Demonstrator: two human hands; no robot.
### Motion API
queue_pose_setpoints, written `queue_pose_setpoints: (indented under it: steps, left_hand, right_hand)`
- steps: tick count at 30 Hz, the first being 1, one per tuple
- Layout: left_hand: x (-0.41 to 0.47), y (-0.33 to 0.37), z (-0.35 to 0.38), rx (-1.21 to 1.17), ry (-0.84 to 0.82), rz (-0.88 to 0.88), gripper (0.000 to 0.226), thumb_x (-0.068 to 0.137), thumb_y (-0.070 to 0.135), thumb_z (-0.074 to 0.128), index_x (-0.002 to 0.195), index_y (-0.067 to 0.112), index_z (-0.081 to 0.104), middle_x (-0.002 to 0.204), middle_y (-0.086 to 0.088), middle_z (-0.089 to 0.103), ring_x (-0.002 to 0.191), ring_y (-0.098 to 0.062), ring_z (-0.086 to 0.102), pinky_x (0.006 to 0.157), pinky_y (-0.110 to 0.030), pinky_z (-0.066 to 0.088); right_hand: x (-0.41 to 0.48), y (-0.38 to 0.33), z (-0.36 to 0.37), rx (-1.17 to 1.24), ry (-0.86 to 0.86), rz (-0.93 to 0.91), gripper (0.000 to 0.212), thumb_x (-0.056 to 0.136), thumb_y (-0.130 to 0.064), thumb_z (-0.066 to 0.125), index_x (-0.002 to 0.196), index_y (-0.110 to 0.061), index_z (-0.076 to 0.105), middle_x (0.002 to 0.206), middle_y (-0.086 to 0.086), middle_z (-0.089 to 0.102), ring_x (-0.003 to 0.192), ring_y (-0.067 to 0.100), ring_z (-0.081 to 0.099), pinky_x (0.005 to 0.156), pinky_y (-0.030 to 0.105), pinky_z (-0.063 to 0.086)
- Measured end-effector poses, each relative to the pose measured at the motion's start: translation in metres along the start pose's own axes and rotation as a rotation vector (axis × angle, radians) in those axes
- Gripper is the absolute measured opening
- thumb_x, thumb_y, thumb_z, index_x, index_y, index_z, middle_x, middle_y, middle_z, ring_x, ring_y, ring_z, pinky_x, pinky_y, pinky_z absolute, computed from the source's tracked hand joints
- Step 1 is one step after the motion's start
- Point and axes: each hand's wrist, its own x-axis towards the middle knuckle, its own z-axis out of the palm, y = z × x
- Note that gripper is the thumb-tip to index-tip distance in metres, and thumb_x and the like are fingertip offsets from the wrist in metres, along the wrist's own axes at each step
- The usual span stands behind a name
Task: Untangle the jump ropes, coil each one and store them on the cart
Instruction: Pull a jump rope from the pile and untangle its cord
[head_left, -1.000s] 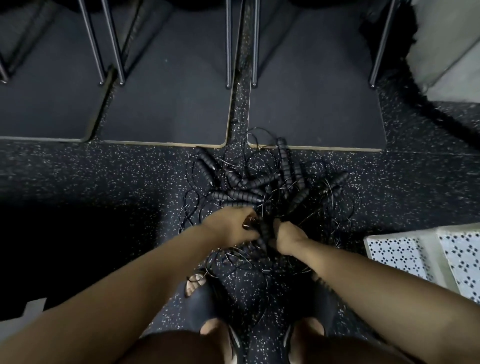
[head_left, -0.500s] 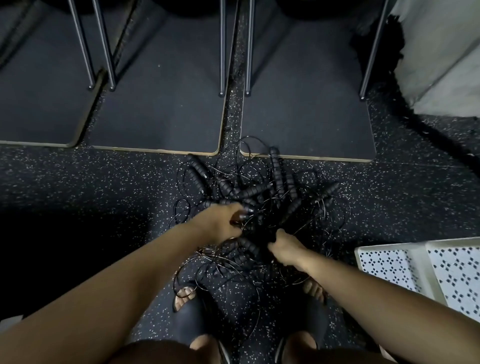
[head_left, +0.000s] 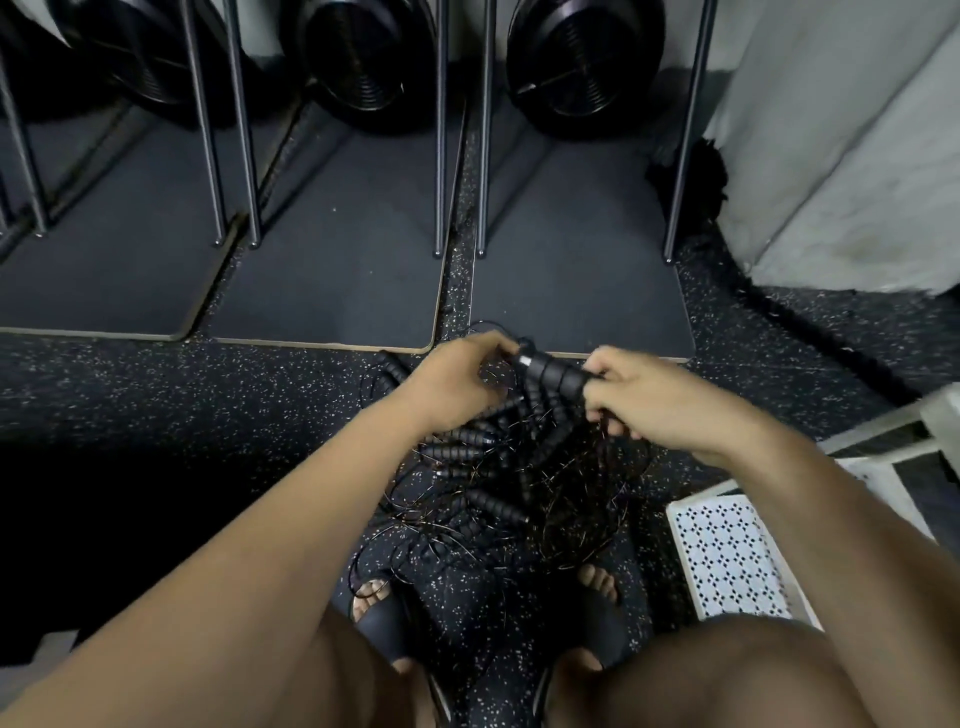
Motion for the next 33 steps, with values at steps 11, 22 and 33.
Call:
queue_pose_setpoints:
  steps: [11, 22, 33]
  left_hand:
    - [-0.049, 0.015, 0.001, -0.449, 0.159, -0.112, 0.013, 0.108, 0.016, 0.061, 0.105, 0.023, 0.072, 0.109, 0.009, 0.079, 0.104, -0.012, 0.072, 0.1, -0.036, 0.051]
    - [-0.028, 0.022, -0.021, -0.268, 0.217, 0.012, 0.012, 0.109, 0.02, 0.062, 0.108, 0.024, 0.073, 0.094, 0.008, 0.081, 0.088, -0.022, 0.079, 0.087, -0.046, 0.065]
    - [-0.015, 0.019, -0.037, -0.832, 0.422, 0.019, 0.015, 0.108, 0.015, 0.064, 0.118, 0.012, 0.074, 0.096, -0.008, 0.076, 0.083, -0.018, 0.069, 0.07, -0.028, 0.055]
  right_hand:
    - [-0.07, -0.078, -0.053, 0.437, 0.2, -0.25, 0.016, 0.097, -0.011, 0.057, 0.105, -0.018, 0.069, 0.088, 0.005, 0.076, 0.076, 0.015, 0.065, 0.069, 0.034, 0.049]
    - [-0.005, -0.034, 0.02, 0.767, 0.416, -0.171, 0.025, 0.072, -0.02, 0.075, 0.093, -0.023, 0.062, 0.077, -0.004, 0.063, 0.071, 0.017, 0.057, 0.074, 0.04, 0.046]
    - [0.022, -0.044, 0.078, 0.553, 0.04, -0.041, 0.011, 0.091, -0.014, 0.08, 0.096, -0.006, 0.074, 0.076, 0.004, 0.074, 0.069, 0.016, 0.063, 0.068, 0.029, 0.051]
